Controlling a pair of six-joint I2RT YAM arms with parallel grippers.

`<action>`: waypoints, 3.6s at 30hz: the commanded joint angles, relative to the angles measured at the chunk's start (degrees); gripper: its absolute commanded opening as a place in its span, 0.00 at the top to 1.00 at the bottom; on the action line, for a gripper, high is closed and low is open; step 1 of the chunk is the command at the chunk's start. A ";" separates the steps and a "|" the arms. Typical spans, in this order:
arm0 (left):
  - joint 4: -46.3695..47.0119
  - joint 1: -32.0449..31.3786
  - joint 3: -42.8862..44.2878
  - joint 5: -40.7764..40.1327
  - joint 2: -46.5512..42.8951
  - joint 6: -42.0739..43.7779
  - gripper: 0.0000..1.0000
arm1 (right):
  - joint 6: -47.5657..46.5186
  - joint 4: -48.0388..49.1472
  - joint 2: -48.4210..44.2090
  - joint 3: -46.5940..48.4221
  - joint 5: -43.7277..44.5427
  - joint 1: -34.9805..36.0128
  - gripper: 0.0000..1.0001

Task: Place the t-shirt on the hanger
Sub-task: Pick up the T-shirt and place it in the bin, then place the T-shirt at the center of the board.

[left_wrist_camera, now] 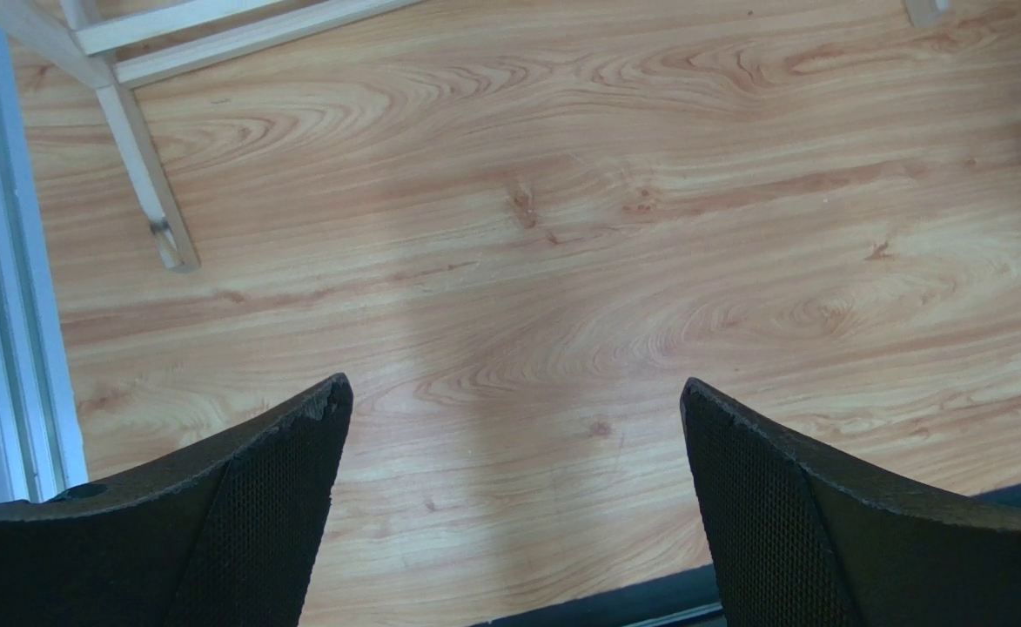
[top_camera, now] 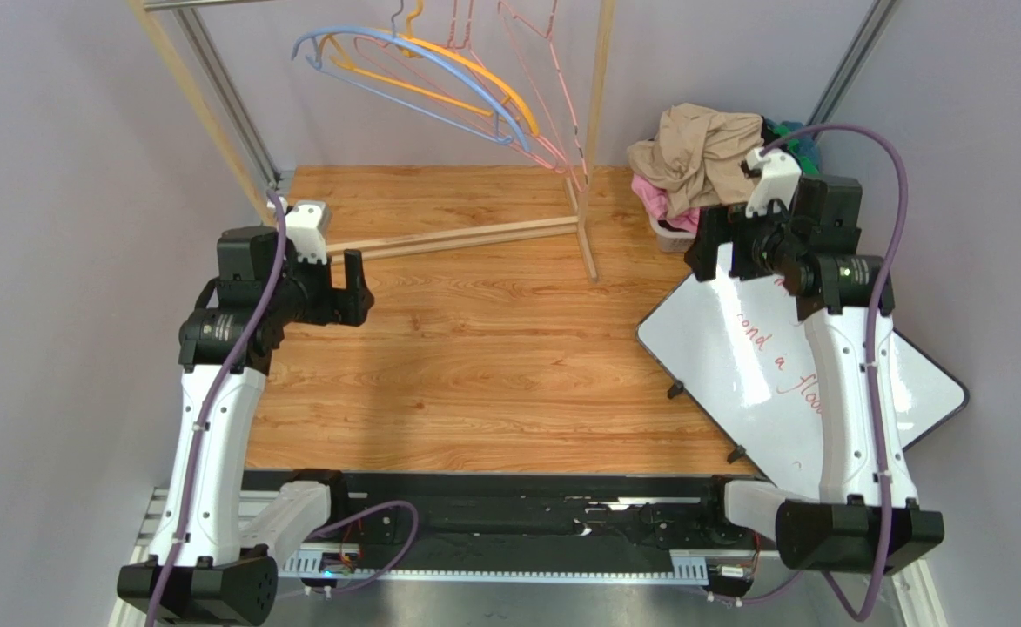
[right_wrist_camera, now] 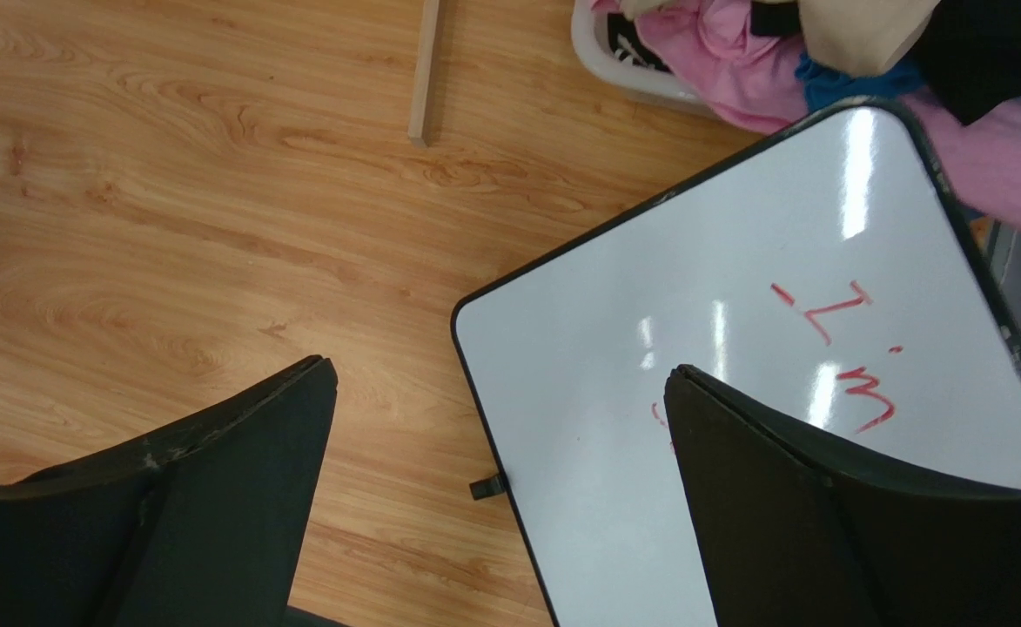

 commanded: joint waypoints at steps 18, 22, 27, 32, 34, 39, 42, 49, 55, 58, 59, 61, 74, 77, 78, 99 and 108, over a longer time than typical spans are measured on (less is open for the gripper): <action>15.99 0.20 -4.58 4.96 -3.91 -6.40 0.01 | -1.64 12.64 43.39 45.07 3.04 -6.29 0.00; 16.00 0.20 -6.17 4.70 -3.65 -5.34 0.01 | 0.63 16.41 49.63 49.03 1.64 -6.03 0.00; 16.44 0.20 -8.45 4.34 -3.21 -4.02 0.01 | -0.58 19.93 51.67 50.80 3.81 -2.79 0.00; 16.61 0.20 -9.07 4.52 -1.99 -3.14 0.01 | -4.53 22.93 54.90 50.36 12.24 0.21 0.00; 16.70 0.20 -9.07 4.87 -1.81 -2.62 0.01 | -4.98 22.93 56.75 51.59 16.21 0.92 0.00; 16.70 0.20 -8.54 4.43 -1.63 -0.77 0.01 | -6.65 24.07 61.15 50.97 21.05 0.92 0.00; 16.53 0.20 -8.46 4.78 -1.37 0.37 0.01 | -7.70 23.46 62.91 50.62 21.41 1.09 0.00; 16.53 0.20 -8.37 5.22 0.39 0.90 0.01 | -9.81 21.09 60.29 50.53 20.79 1.27 0.63; 16.00 0.20 -6.35 5.22 1.44 0.46 0.01 | -11.31 20.82 52.91 52.82 19.39 0.83 1.00; 15.38 0.20 -5.30 4.70 1.18 -0.24 0.01 | -8.60 22.40 46.85 52.73 15.62 0.13 1.00; 15.21 0.20 -5.12 4.69 1.09 -0.50 0.01 | -7.46 22.66 43.70 52.73 14.65 0.04 1.00; 14.68 0.20 -4.50 5.13 0.92 -1.29 0.01 | -6.13 23.46 40.78 52.56 11.49 0.04 1.00; 9.94 0.73 -0.46 7.59 -1.63 -5.86 0.01 | 1.00 20.13 16.62 46.09 -1.51 0.21 1.00; 6.96 0.73 0.77 9.00 -1.90 -5.69 0.01 | 0.73 16.89 8.80 36.43 -2.84 0.30 1.00; 5.90 0.73 1.64 9.96 -1.81 -4.99 0.01 | 0.64 15.91 6.43 33.86 -2.85 0.30 1.00; 0.61 2.05 -8.36 36.69 -14.63 10.57 0.01 | 0.55 15.79 -12.77 -12.13 -20.70 26.29 1.00; -6.67 2.05 -9.94 34.84 -12.01 34.16 0.01 | 5.39 19.60 -8.89 -20.73 -21.04 22.99 0.01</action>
